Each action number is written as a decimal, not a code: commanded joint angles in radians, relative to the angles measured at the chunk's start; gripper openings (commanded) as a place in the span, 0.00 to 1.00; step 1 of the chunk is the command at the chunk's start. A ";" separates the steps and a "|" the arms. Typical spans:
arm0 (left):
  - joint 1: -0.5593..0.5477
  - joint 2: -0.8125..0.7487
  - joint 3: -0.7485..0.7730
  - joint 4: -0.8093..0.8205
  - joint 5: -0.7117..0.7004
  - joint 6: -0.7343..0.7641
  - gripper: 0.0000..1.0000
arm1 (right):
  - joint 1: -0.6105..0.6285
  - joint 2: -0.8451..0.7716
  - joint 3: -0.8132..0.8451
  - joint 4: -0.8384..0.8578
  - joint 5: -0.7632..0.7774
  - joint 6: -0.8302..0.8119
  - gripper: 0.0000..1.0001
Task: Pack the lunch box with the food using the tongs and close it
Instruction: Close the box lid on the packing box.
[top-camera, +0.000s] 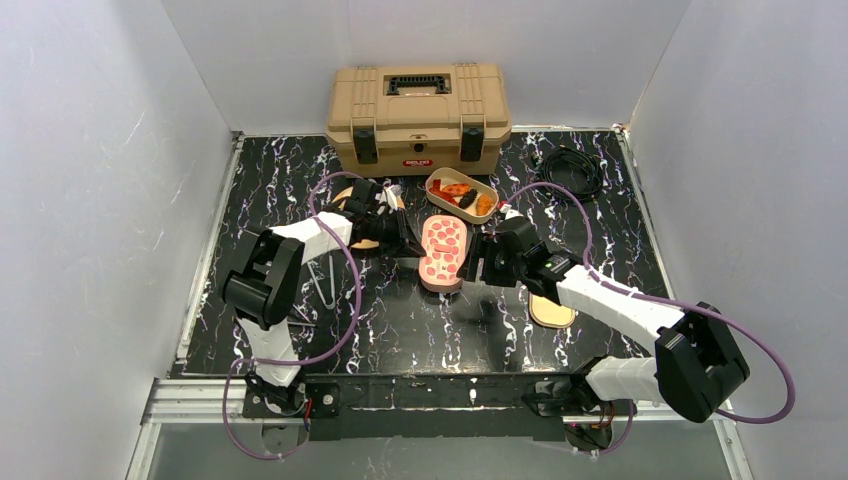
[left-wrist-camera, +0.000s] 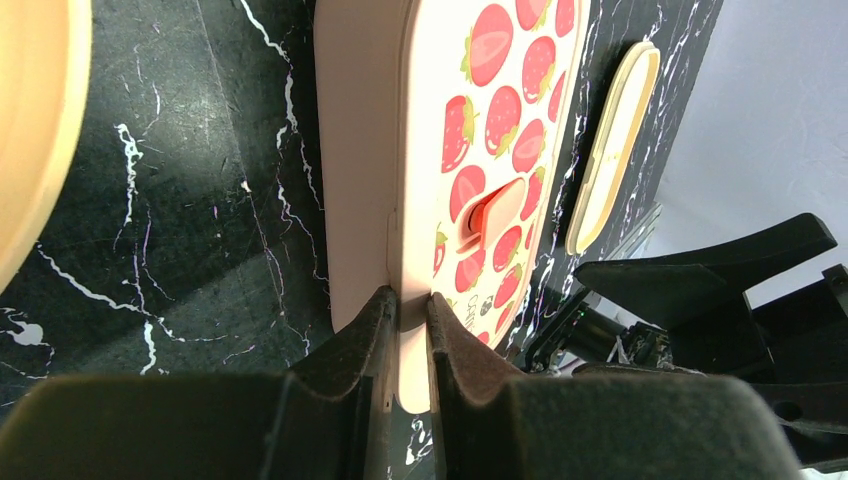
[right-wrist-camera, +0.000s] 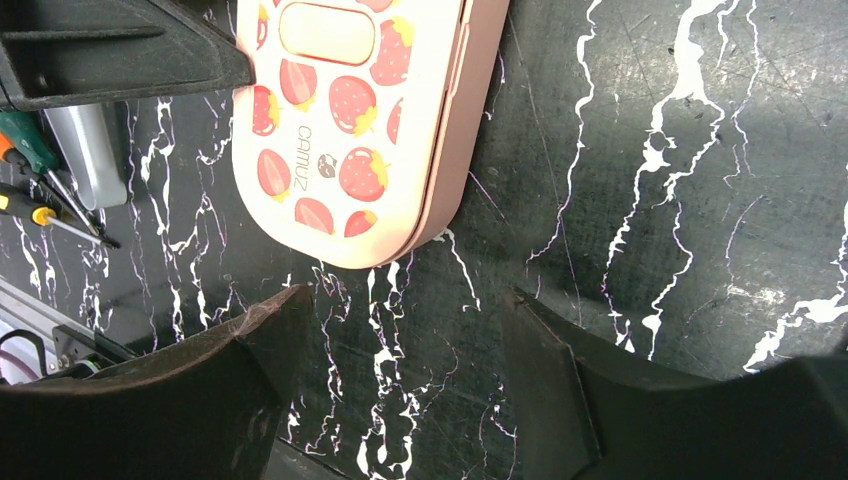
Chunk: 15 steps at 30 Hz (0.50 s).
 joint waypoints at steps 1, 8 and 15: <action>-0.004 -0.025 -0.024 -0.018 -0.022 -0.014 0.00 | 0.000 0.008 -0.002 0.016 0.021 0.002 0.77; -0.007 -0.022 -0.019 -0.028 -0.045 -0.001 0.00 | 0.000 0.015 -0.006 0.024 0.024 0.003 0.77; -0.030 -0.026 0.001 -0.068 -0.075 0.037 0.06 | -0.001 0.037 -0.007 0.044 0.030 0.008 0.77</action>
